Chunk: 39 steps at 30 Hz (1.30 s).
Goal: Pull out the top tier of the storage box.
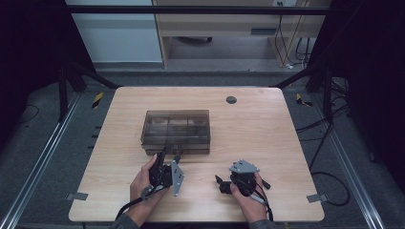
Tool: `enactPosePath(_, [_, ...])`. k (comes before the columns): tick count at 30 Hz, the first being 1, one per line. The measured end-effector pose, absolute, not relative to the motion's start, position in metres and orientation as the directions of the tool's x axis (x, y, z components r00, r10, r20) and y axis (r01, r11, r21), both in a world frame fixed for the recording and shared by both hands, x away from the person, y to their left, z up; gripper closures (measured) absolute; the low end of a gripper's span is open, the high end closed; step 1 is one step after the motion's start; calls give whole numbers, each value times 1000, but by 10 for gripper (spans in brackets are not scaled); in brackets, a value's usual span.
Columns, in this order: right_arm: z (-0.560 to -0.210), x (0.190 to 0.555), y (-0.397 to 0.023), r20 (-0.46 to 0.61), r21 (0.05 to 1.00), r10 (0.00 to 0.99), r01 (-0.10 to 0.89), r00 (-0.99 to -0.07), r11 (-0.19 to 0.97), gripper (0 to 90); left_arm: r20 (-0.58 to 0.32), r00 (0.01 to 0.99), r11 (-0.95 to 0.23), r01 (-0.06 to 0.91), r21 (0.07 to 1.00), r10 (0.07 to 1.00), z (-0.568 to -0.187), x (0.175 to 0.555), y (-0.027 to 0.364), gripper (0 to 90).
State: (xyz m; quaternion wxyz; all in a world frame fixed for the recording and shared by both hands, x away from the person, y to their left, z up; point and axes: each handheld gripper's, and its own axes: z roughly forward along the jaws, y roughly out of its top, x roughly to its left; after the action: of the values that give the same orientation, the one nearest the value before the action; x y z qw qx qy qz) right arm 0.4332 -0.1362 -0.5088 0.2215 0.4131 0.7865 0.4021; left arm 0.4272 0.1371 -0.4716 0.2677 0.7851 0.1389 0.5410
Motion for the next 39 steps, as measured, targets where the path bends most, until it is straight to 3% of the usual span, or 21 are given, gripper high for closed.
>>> enactPosePath(5, [-509,433,-136,-15,814,827,474,-562,337,153,674,456,-746,-33,666,581,-465,427,160,421])
enactPosePath(11, [-508,437,-128,-28,798,807,473,-589,374,169,493,563,-624,51,780,663,-457,433,196,374])
enactPosePath(22, [-483,457,-116,-59,748,748,467,-662,472,202,263,667,-476,156,865,697,-443,446,257,319])
enactPosePath(27, [-472,464,-113,-61,726,730,471,-681,500,207,240,689,-490,190,851,684,-438,449,268,284])
enactPosePath(30, [-465,468,-112,-43,723,730,483,-682,494,202,177,707,-452,220,865,684,-434,449,273,277])
enactPosePath(39, [-443,472,-108,-97,682,699,464,-708,565,193,172,730,-488,245,838,662,-428,457,279,253])
